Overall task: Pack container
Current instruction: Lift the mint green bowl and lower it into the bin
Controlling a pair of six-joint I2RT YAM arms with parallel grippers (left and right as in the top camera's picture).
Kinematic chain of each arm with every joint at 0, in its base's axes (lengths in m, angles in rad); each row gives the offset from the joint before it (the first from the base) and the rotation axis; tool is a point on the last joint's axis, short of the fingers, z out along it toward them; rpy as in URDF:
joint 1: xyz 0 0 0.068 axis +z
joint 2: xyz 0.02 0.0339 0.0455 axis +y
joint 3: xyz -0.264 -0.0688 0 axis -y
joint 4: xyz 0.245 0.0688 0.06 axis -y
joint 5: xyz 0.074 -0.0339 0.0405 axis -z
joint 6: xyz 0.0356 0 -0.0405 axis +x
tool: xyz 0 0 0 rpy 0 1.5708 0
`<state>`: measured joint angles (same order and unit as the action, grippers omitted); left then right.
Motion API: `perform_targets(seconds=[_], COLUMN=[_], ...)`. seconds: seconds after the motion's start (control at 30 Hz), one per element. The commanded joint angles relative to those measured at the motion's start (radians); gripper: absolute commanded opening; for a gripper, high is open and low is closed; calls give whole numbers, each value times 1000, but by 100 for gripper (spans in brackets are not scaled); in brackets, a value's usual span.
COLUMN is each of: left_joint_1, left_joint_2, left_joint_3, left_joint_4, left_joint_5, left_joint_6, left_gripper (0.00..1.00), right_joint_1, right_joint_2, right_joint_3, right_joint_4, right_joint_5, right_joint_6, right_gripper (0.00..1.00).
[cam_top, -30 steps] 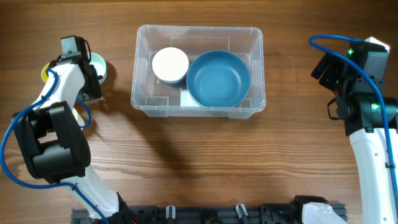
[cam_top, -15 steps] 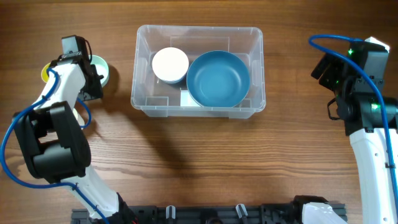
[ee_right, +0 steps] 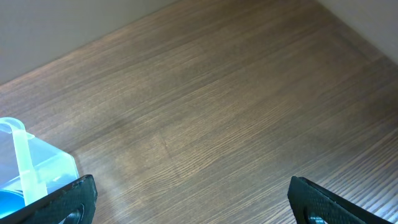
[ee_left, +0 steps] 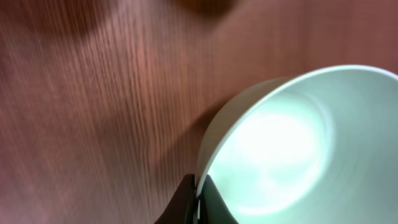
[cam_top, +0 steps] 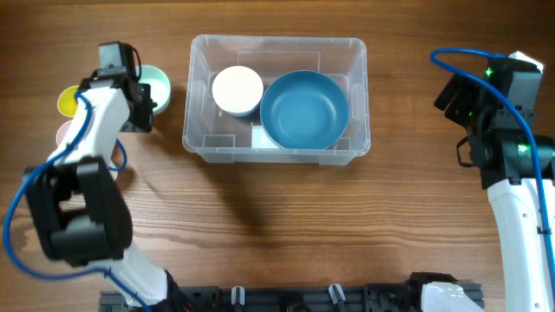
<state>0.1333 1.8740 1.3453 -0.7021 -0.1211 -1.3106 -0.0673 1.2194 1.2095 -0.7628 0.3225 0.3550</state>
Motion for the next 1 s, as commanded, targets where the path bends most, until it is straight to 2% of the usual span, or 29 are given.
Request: perform_targets(seconds=[0.0,0.2,0.4,0.53,0.63,0.97], left_joint_1=[-2,-31,-197,-314,-386,-426], left_joint_2=[-196,-460,-573,-537,-472,-207], left_joint_3=[63,63,63,63,63,63], left_joint_4=[-24,17,48,37,26,33], left_joint_5=[47,269,246,191,122,72], left_joint_6=[185,353,529,608,608,579], left_gripper=[4,4,4,4,4,4], right_joint_1=[-2,-2,-2,-2,-2,-2], right_joint_2=[1,1,1,1,1,1], right_joint_3=[7,7,7,7,7,7], right_joint_4=[2,2,2,2,2,2], right_joint_5=[14,14,14,14,13,14], right_joint_6=[12,12,12,11,12,12], right_gripper=[100,100,100,100,100,100])
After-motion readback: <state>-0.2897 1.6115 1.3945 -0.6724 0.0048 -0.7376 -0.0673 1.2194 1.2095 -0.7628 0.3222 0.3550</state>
